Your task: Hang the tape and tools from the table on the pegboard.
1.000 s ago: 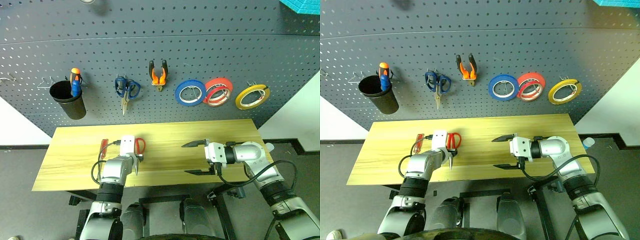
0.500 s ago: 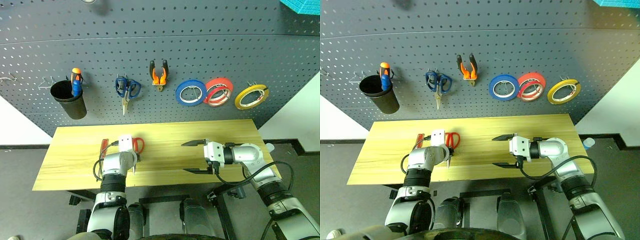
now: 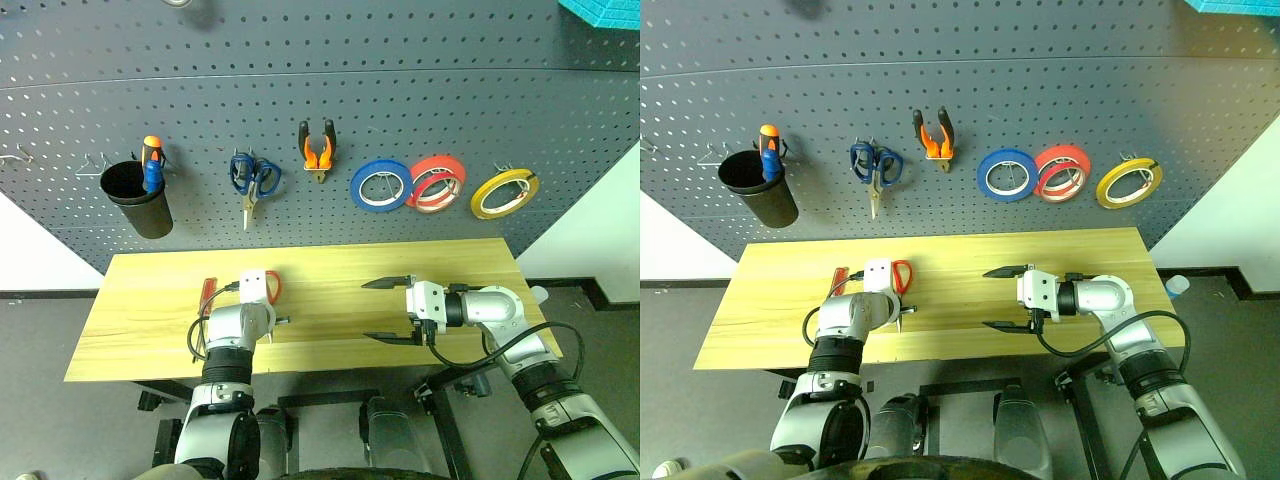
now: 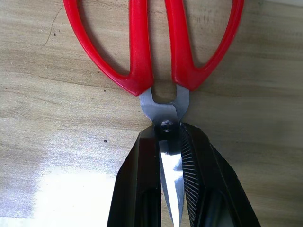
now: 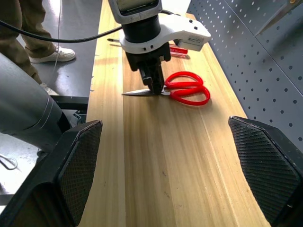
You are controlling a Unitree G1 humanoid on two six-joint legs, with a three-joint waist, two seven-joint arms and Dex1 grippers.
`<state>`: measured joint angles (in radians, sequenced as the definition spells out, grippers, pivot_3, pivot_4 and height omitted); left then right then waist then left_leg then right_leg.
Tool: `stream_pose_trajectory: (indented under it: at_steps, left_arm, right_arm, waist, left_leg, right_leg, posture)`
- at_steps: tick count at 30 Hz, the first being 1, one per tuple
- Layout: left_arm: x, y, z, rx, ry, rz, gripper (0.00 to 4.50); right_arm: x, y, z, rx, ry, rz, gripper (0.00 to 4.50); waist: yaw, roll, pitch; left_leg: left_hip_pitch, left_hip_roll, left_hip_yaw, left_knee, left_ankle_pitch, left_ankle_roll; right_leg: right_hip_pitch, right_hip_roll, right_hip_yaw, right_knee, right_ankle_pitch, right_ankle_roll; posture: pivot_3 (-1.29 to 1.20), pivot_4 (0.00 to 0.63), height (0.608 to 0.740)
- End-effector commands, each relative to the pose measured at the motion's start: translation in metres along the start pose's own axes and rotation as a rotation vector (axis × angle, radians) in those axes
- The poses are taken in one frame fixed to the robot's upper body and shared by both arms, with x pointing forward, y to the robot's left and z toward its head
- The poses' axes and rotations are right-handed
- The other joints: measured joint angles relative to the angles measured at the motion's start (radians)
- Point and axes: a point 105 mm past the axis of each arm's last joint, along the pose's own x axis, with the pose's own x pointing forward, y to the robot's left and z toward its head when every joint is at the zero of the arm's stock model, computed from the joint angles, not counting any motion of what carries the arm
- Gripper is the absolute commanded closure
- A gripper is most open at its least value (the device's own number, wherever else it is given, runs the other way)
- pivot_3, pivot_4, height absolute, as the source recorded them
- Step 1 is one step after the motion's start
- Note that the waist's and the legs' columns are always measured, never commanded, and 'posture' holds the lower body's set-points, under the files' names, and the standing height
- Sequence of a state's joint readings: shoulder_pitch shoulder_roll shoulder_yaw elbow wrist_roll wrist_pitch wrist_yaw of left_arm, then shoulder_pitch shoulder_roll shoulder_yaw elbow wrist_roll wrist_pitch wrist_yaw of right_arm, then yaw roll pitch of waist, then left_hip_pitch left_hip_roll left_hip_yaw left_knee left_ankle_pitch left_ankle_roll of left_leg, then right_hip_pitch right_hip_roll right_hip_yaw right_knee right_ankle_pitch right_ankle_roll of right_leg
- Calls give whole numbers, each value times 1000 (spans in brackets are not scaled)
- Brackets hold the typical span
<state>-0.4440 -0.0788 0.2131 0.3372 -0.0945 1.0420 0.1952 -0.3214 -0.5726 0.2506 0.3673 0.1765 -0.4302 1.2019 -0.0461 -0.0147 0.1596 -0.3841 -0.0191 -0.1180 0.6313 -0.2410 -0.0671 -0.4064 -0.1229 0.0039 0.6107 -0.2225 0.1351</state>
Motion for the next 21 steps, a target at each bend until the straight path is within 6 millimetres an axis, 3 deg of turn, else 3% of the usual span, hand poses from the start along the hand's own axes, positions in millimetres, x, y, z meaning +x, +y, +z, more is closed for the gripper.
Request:
stream_pose_trajectory:
  at_steps: [1,4,7,10,13,18,21]
  left_arm:
    - [-11,-2,20,29,-113,-37,4240]
    - [-31,-2,37,56,-282,-150,4240]
    - [-53,10,38,131,-410,-241,4240]
    - [-70,41,33,310,-552,-203,4240]
    - [-89,58,33,416,-713,-203,4240]
    - [-123,84,50,271,-981,-253,4240]
    - [-146,81,64,261,-1145,-298,4240]
  right_arm:
    - [-2,-9,8,-45,-26,-38,0]
    - [-3,-12,11,-56,-34,-54,0]
    - [-5,-15,17,-58,-65,-66,0]
    - [-8,-27,41,9,-206,-115,0]
    - [-11,-35,63,66,-317,-123,0]
    - [-16,-49,104,153,-486,-107,0]
    - [-16,-52,121,154,-536,-74,0]
  waist:
    - [-1,0,0]
    - [-3,0,0]
    - [-8,1,0]
    - [-19,1,0]
    - [-23,1,0]
    - [-10,1,0]
    - [-4,2,-1]
  left_leg:
    - [0,0,0,0,0,0]
    - [0,0,0,-1,0,0]
    - [0,0,0,-1,0,-1]
    - [0,0,0,-1,0,-1]
    - [2,0,2,-2,0,0]
    - [0,1,2,1,0,-1]
    - [0,1,2,1,0,-1]
  right_leg:
    - [0,0,0,0,0,0]
    - [0,0,0,0,0,0]
    - [-1,0,1,1,1,-1]
    - [-1,0,1,1,2,-5]
    - [-1,0,4,1,0,-8]
    - [0,0,4,-1,0,-9]
    - [-1,0,4,-1,1,-9]
  posture:
    - [-114,105,740]
    - [-120,103,740]
    - [-125,102,740]
    - [-121,102,740]
    - [-115,101,740]
    - [-100,95,740]
    - [-94,90,740]
